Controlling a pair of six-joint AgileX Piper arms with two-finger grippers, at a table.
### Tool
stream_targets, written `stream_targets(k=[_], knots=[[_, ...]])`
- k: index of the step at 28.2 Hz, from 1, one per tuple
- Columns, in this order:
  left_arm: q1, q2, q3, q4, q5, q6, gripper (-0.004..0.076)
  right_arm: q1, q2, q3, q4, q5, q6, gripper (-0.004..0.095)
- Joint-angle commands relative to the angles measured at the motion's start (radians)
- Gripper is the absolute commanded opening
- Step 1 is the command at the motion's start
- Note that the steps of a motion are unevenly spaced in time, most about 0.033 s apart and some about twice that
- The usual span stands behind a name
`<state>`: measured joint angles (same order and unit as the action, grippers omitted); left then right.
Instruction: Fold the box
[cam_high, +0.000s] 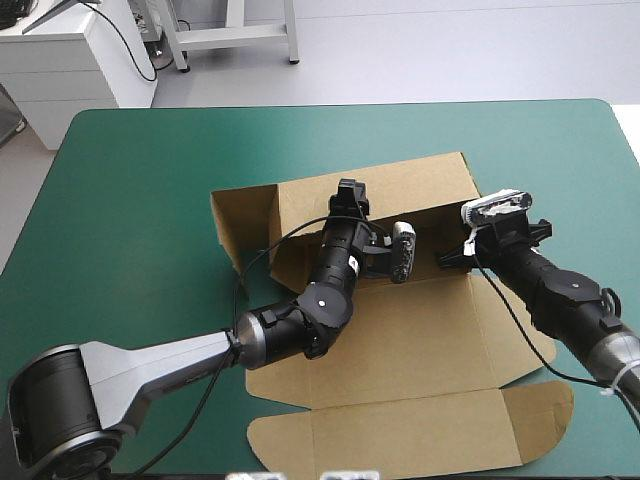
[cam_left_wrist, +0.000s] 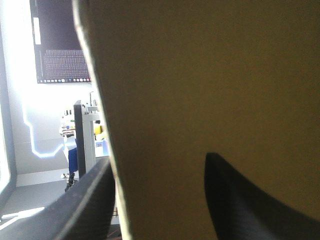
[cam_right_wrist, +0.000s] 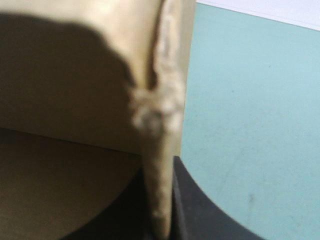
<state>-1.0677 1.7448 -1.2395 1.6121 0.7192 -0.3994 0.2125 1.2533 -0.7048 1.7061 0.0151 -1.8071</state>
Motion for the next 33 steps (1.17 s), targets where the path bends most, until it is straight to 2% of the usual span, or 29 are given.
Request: stream_targets(k=[1, 9, 18, 19, 20, 22, 23, 26, 28, 29, 30, 31, 32, 33], knots=[[-0.033, -0.043, -0.025, 0.033, 0.046, -0.007, 0.0397, -0.002, -0.024, -0.078, 0.019, -0.021, 0.002, -0.0019], [-0.137, -0.043, -0.025, 0.033, 0.19, -0.007, 0.0397, -0.002, 0.08, -0.157, 0.009, -0.055, -0.005, -0.0019], [-0.21, -0.043, -0.025, 0.038, 0.307, -0.001, 0.0388, -0.002, 0.18, -0.217, 0.009, -0.068, -0.005, -0.0019], [-0.21, -0.043, -0.025, 0.026, 0.311, 0.032, 0.0361, -0.002, 0.182, -0.217, 0.009, -0.068, -0.005, -0.0019], [-0.21, -0.043, -0.025, 0.006, 0.311, 0.092, 0.0285, -0.002, 0.182, -0.217, 0.009, -0.068, -0.005, -0.0019], [-0.21, -0.047, -0.025, -0.041, 0.311, 0.2, 0.0073, -0.002, 0.183, -0.217, 0.011, -0.068, -0.005, -0.002], [-0.21, -0.049, -0.025, -0.066, 0.311, 0.254, -0.0001, -0.002, 0.183, -0.217, 0.011, -0.068, -0.005, -0.002], [-0.206, -0.074, -0.025, -0.176, 0.289, 0.393, 0.0015, -0.002, 0.185, -0.215, 0.011, -0.068, 0.008, -0.0019], [-0.197, -0.113, -0.025, -0.344, 0.238, 0.525, 0.0015, -0.002, 0.184, -0.206, 0.011, -0.068, 0.021, -0.002], [-0.182, -0.135, -0.035, -0.461, 0.222, 0.601, 0.0015, -0.002, 0.184, -0.199, 0.011, -0.071, 0.021, -0.0019], [-0.141, -0.176, -0.071, -0.725, 0.218, 0.768, 0.0015, -0.002, 0.184, -0.188, 0.011, -0.084, 0.021, -0.002], [-0.119, -0.191, -0.091, -0.824, 0.234, 0.829, 0.0015, -0.002, 0.184, -0.186, 0.011, -0.093, 0.021, -0.002], [-0.053, -0.22, -0.149, -1.031, 0.29, 0.938, 0.0015, -0.002, 0.184, -0.178, 0.011, -0.1, 0.021, -0.002], [-0.024, -0.231, -0.174, -1.097, 0.315, 0.973, 0.0015, -0.002, 0.184, -0.176, 0.011, -0.1, 0.021, -0.002]])
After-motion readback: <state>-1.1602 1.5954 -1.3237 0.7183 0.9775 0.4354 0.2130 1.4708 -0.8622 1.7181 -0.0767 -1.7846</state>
